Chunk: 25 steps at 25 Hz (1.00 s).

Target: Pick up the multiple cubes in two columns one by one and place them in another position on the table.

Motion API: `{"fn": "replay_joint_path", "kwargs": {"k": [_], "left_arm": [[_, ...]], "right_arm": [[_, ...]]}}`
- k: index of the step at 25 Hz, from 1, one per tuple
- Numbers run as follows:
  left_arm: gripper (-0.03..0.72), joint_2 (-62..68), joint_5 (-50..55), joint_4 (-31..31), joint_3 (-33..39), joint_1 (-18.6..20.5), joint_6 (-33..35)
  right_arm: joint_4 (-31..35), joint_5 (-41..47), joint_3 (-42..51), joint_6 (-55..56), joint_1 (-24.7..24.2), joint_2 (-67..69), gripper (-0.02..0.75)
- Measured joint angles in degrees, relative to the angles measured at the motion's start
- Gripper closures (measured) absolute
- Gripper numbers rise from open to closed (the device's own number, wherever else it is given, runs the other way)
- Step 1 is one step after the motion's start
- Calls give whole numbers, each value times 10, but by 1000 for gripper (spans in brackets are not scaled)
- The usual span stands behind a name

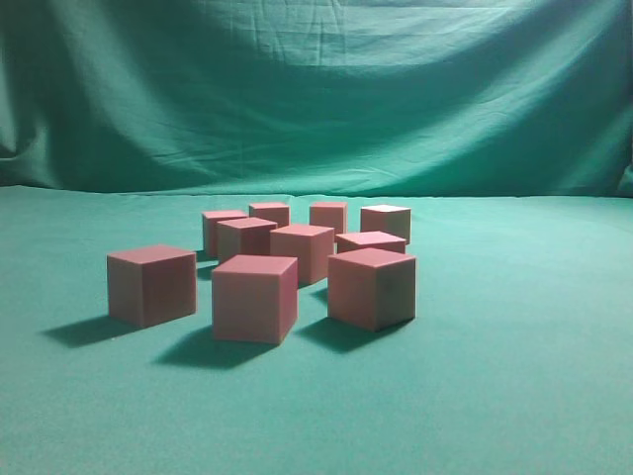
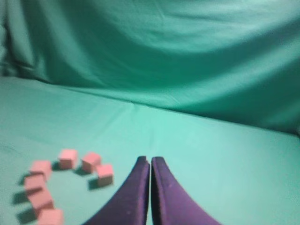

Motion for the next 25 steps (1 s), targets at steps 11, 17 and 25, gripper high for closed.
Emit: {"fn": "replay_joint_path", "kwargs": {"k": [11,17,25], "left_arm": [[688,0,0,0,0,0,0],[688,0,0,0,0,0,0],[688,0,0,0,0,0,0]], "right_arm": [[0,-30,195,-3,-131,-144,738],[7,-35,238,4,-139,-151,738],[17,15,238,5,-139,-151,738]]}}
